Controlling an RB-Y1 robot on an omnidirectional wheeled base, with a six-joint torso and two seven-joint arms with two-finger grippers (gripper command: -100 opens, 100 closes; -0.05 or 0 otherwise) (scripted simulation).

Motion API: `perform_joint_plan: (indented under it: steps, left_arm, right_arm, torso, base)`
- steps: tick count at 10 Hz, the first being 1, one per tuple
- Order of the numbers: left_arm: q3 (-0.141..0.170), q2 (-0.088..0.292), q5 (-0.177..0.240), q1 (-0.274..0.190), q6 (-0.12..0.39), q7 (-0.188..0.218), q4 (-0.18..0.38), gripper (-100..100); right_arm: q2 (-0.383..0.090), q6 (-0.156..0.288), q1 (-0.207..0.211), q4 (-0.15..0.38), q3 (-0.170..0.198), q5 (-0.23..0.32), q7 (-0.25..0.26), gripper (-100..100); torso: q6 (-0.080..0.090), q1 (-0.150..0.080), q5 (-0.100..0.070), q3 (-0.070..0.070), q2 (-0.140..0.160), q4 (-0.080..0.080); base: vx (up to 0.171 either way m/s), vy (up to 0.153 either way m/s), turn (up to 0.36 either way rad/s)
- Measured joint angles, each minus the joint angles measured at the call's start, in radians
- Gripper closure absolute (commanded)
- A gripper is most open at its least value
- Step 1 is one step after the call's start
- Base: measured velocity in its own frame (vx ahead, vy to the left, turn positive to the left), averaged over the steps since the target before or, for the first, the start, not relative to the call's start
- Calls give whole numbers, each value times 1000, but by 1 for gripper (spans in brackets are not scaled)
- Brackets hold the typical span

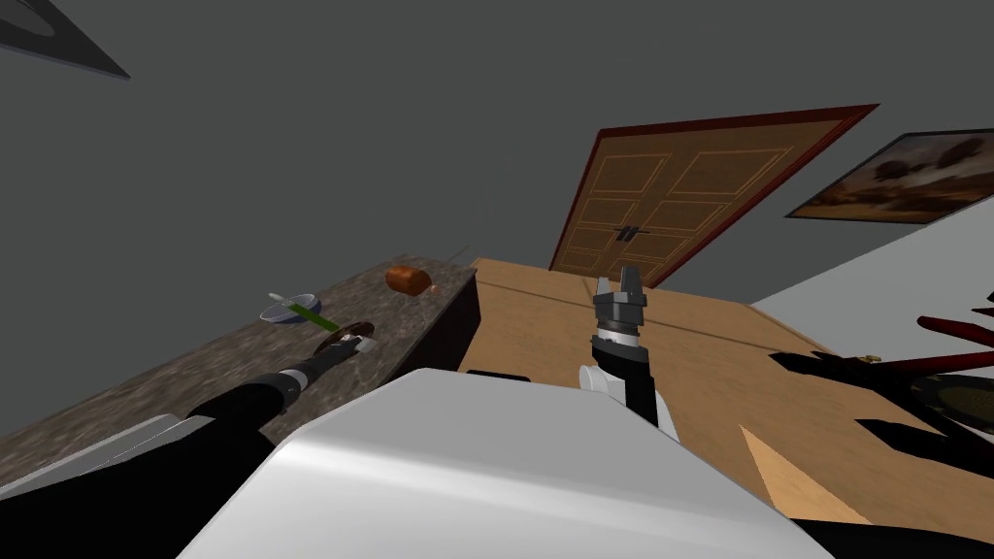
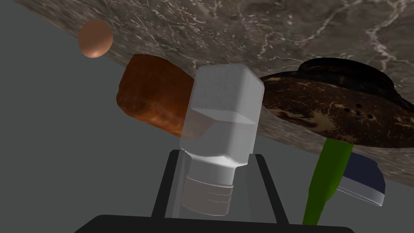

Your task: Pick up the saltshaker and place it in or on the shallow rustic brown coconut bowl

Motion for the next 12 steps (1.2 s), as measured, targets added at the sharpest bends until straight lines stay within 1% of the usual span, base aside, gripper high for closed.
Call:
perform_joint_plan:
  steps: [2,4,7,8,9,12]
  left_arm:
    - [36,23,10,32,-6,6,17,100]
    - [82,59,23,72,-1,12,38,100]
    - [134,91,28,130,4,8,59,100]
    - [154,105,34,151,11,8,60,100]
    - [158,106,35,153,13,8,61,-100]
    - [157,106,35,152,13,9,61,-100]
  right_arm:
    - [0,0,0,0,0,0,0,0]
    - [0,0,0,0,0,0,0,0]
    - [0,0,0,0,0,0,0,0]
    - [0,0,0,0,0,0,0,0]
    - [0,0,0,0,0,0,0,0]
    - [0,0,0,0,0,0,0,0]
  torso:
    - [0,1,0,0,0,0]
    - [0,2,1,-1,-2,-1]
    - [0,1,0,-1,-2,-1]
    - [0,0,-1,-1,-2,-1]
    - [1,-3,-1,0,0,-1]
    - [1,-7,-2,2,3,0]
  base:
    - [74,83,59]
    - [104,83,70]
    - [83,86,61]
    - [34,35,11]
    - [6,8,-3]
    - [0,0,0]
